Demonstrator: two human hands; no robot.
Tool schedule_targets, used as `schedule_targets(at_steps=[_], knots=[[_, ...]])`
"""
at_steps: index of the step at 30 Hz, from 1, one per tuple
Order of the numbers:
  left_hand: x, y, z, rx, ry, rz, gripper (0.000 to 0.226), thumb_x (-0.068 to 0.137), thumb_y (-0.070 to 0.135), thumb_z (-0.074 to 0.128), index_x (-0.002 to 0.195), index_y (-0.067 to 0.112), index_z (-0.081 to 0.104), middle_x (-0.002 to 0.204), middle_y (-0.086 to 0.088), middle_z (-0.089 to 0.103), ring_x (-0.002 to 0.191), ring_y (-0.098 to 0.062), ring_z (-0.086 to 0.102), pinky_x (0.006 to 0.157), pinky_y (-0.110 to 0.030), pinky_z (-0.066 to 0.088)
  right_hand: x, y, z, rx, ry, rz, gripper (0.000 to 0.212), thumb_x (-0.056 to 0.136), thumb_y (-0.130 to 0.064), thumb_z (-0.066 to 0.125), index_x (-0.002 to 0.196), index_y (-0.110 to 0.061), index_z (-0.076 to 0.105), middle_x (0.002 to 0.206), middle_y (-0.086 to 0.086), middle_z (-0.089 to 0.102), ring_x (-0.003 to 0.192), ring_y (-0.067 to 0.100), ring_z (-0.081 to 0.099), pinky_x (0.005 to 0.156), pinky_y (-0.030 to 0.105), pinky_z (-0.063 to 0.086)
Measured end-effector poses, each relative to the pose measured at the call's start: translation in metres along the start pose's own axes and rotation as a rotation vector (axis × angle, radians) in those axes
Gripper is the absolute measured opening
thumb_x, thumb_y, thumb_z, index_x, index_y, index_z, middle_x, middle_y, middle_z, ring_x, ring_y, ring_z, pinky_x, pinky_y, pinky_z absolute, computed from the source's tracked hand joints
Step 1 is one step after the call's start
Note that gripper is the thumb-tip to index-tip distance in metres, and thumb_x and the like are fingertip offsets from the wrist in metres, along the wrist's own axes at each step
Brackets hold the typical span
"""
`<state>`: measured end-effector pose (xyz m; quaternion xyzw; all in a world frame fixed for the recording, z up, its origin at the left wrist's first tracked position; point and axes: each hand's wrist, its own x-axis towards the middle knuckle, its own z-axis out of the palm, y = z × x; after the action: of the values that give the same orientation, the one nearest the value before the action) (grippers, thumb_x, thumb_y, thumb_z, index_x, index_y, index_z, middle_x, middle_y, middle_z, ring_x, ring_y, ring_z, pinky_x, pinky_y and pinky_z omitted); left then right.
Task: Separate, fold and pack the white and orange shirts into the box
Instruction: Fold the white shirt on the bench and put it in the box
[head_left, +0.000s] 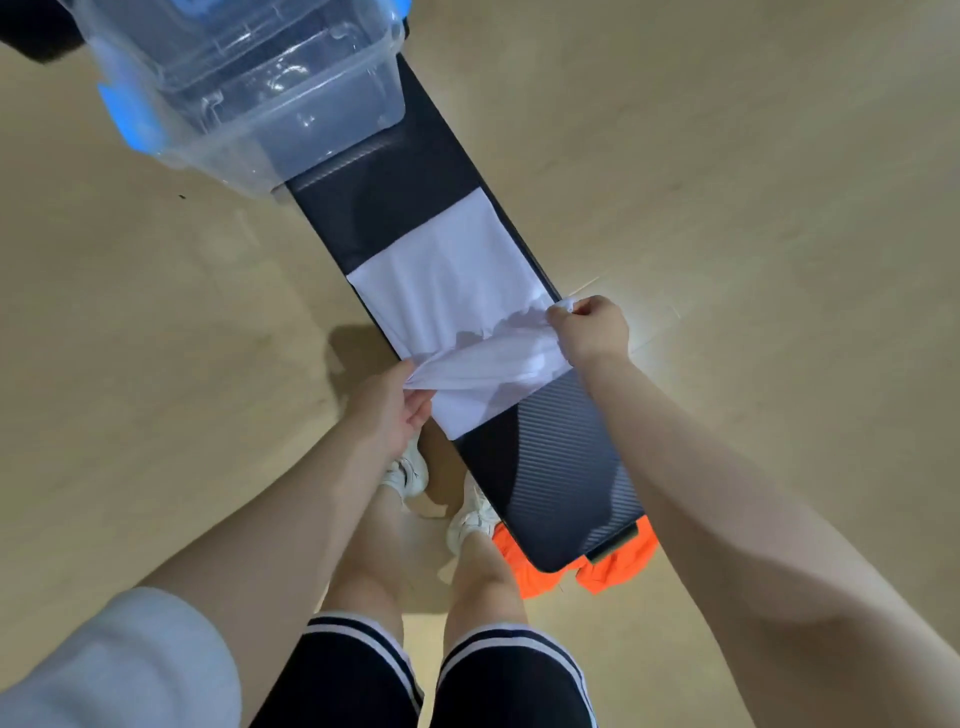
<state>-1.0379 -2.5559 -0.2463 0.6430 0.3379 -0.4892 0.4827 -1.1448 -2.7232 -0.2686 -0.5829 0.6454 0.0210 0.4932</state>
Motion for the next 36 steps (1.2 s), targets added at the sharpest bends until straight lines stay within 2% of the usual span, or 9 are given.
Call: schedule_targets(at_steps=[6,9,12,16,20,22,28,32,36], knots=[[0.054,0.045,0.003,0.031,0.008,0.03,0.018,0.095,0.029,0.042,0.088,0.017,0.052,0.082,0.002,0.058,0.072,-0.011,0.057,0.063,-0.021,0.041,0.04,-0.045,0.034,0.4,-0.139,0.096,0.016,0.093,-0.023,0.048,0.092,-0.008,0.049,0.078,0.007,0.056,0.061,0.021,0.049,0.05,0.026,0.039],[0.077,0.05,0.002,0.279,0.097,0.216,0.013,0.093,0.02,0.041,0.085,0.018,0.051,0.085,-0.006,0.053,0.06,-0.015,0.048,0.057,-0.022,0.038,0.056,-0.035,0.041,0.171,-0.036,0.042,0.019,0.092,-0.019,0.042,0.077,-0.018,0.053,0.083,0.007,0.063,0.065,0.02,0.054,0.057,0.029,0.043],[0.086,0.052,0.009,0.629,0.044,0.534,0.016,0.094,0.013,0.04,0.101,0.016,0.054,0.097,-0.003,0.05,0.081,-0.018,0.05,0.068,-0.024,0.038,0.066,-0.021,0.039,0.012,0.029,0.024,0.022,0.089,-0.013,0.042,0.074,-0.023,0.055,0.084,0.001,0.061,0.074,0.02,0.054,0.067,0.03,0.043],[0.093,0.062,0.038,0.962,-0.125,0.804,0.027,0.095,0.016,0.044,0.12,0.011,0.052,0.115,-0.003,0.052,0.095,-0.015,0.053,0.081,-0.023,0.04,0.077,-0.016,0.044,-0.015,0.0,-0.027,0.007,0.088,-0.016,0.052,0.091,-0.018,0.058,0.086,-0.006,0.057,0.078,0.017,0.052,0.072,0.029,0.041],[0.108,0.075,0.077,1.123,-0.228,0.902,0.033,0.095,0.016,0.045,0.127,0.011,0.05,0.13,-0.007,0.047,0.109,-0.021,0.054,0.092,-0.028,0.041,0.092,-0.027,0.054,-0.185,0.052,-0.126,0.035,0.091,-0.019,0.05,0.127,-0.017,0.047,0.119,0.003,0.051,0.087,0.013,0.048,0.075,0.021,0.034],[0.119,0.083,0.095,1.209,-0.21,0.942,0.036,0.095,0.016,0.045,0.129,0.009,0.047,0.133,-0.009,0.046,0.114,-0.025,0.051,0.095,-0.033,0.04,0.104,-0.034,0.056,-0.231,0.047,-0.139,0.038,0.091,-0.021,0.051,0.129,-0.015,0.047,0.119,0.003,0.053,0.092,0.014,0.05,0.076,0.019,0.032],[0.141,0.095,0.11,1.444,-0.113,1.014,0.025,0.092,0.025,0.052,0.103,0.005,0.061,0.104,-0.014,0.059,0.1,-0.032,0.052,0.082,-0.036,0.039,0.126,-0.049,0.048,-0.096,-0.105,-0.121,0.011,0.083,-0.008,0.055,0.079,-0.015,0.062,0.066,-0.003,0.055,0.063,0.015,0.05,0.059,0.024,0.04],[0.13,0.096,0.102,1.264,-0.22,1.057,0.021,0.088,0.023,0.055,0.085,0.003,0.062,0.086,-0.012,0.061,0.089,-0.031,0.053,0.078,-0.032,0.036,0.12,-0.048,0.04,0.213,-0.276,-0.097,0.016,0.085,-0.004,0.059,0.096,-0.016,0.059,0.076,-0.001,0.055,0.058,0.004,0.05,0.056,0.013,0.04],[0.113,0.098,0.084,1.007,-0.404,0.828,0.011,0.09,0.022,0.056,0.082,0.014,0.055,0.071,0.01,0.052,0.07,-0.005,0.047,0.065,-0.009,0.037,0.104,-0.04,0.052,0.145,-0.023,-0.081,0.01,0.087,-0.025,0.06,0.094,-0.018,0.058,0.083,-0.008,0.057,0.062,0.006,0.053,0.059,0.018,0.043]])
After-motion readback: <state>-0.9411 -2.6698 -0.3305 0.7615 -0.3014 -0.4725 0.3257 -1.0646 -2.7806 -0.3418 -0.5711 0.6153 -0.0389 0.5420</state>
